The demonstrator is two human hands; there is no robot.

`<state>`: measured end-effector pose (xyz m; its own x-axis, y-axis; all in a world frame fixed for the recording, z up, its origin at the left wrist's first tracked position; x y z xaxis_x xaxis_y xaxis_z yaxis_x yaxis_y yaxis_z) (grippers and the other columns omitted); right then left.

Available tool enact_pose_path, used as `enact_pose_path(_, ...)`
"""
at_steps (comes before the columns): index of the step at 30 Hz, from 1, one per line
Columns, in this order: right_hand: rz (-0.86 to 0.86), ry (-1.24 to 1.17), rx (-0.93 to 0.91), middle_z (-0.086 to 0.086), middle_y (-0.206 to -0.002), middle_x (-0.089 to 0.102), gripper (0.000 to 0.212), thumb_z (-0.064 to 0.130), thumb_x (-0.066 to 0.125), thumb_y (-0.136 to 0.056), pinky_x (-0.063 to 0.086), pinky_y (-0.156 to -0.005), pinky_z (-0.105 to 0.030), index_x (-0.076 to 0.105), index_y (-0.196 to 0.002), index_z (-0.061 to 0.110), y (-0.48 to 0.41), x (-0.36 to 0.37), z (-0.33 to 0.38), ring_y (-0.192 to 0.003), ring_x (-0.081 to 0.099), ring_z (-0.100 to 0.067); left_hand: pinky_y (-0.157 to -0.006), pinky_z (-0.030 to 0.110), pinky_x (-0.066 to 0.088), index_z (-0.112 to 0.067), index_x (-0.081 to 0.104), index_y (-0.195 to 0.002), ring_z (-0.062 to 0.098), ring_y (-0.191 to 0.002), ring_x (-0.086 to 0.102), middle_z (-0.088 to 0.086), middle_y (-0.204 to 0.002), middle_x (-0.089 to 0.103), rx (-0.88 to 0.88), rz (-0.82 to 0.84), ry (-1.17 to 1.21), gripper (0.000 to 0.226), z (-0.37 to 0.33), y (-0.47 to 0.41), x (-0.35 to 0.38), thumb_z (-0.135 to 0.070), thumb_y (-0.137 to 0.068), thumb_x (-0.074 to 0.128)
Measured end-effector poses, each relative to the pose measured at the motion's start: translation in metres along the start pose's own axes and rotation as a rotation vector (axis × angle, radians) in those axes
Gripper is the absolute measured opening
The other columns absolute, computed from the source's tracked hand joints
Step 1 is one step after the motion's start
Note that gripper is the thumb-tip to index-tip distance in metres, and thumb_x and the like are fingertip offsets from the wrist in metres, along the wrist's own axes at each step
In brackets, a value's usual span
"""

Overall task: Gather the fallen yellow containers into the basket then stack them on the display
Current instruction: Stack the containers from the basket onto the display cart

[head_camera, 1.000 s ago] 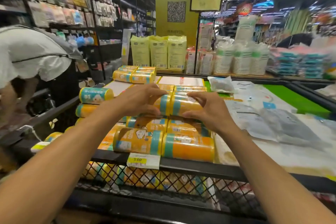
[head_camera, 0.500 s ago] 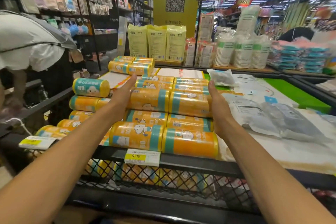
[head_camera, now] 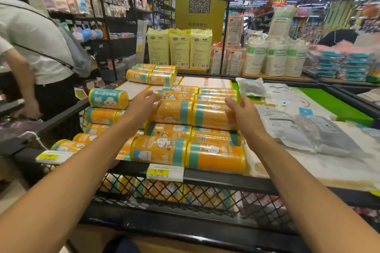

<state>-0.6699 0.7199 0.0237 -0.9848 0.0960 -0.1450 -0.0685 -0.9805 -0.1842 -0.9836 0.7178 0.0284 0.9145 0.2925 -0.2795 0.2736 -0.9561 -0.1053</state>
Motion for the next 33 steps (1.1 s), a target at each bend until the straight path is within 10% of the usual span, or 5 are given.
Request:
enact_pose_path(6,0.007,0.274,-0.327,0.011,-0.14,0.052,0.049,0.045,0.066,-0.096,0.044,-0.109,-0.042,0.054,-0.141,0.029,0.047,0.036,0.089,-0.129,0.047,-0.008,-0.106,0.043,0.049,-0.03,0.053,-0.143,0.014,-0.13,0.055,-0.006,-0.143,0.058,0.363,-0.052,-0.18,0.046,-0.061,0.076,-0.049,-0.04,-0.099,0.064)
enact_pose_path(12,0.333,0.323,-0.452,0.019,-0.136,0.043,0.048,0.047,0.062,-0.099,0.036,-0.09,-0.019,0.051,-0.143,0.033,0.122,0.165,0.122,-0.12,0.039,0.001,-0.108,0.034,0.044,-0.036,0.054,-0.14,0.002,-0.129,0.053,-0.02,-0.137,0.058,0.369,-0.171,-0.262,0.048,-0.027,0.165,-0.14,-0.047,-0.095,0.065)
enact_pose_path(17,0.562,0.343,-0.575,0.014,-0.134,0.052,0.05,0.046,0.067,-0.097,0.036,-0.1,-0.025,0.055,-0.141,0.025,0.199,0.288,0.117,-0.129,0.046,-0.006,-0.101,0.015,0.043,-0.033,0.058,-0.135,-0.004,-0.123,0.056,-0.019,-0.131,0.063,0.22,-0.38,-0.291,0.052,0.058,0.25,-0.242,-0.048,-0.086,0.062)
enact_pose_path(24,0.953,0.267,-0.453,0.013,-0.137,0.054,0.051,0.045,0.066,-0.097,0.04,-0.099,-0.024,0.053,-0.143,0.027,0.317,0.454,0.041,-0.122,0.049,-0.001,-0.112,0.048,0.046,-0.03,0.061,-0.134,0.003,-0.125,0.059,-0.012,-0.131,0.066,-0.051,-0.695,-0.073,0.05,0.202,0.377,-0.354,-0.045,-0.086,0.065)
enact_pose_path(33,1.264,0.393,-0.23,0.004,-0.143,0.056,0.062,0.054,0.066,-0.091,0.042,-0.113,-0.041,0.051,-0.144,0.025,0.435,0.572,-0.122,-0.133,0.051,-0.013,-0.113,0.043,0.046,-0.025,0.061,-0.135,0.001,-0.127,0.058,-0.012,-0.135,0.064,-0.401,-0.85,0.017,0.041,0.39,0.466,-0.369,-0.03,-0.095,0.068)
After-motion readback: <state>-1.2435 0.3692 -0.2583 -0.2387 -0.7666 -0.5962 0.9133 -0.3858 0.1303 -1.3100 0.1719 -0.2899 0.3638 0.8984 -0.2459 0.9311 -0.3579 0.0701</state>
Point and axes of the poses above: each hand's wrist, its own y-axis away from the middle knuckle, its own x-axis out of the palm, z = x × y, the point moved 10 cm from there along -y, towards the middle knuckle
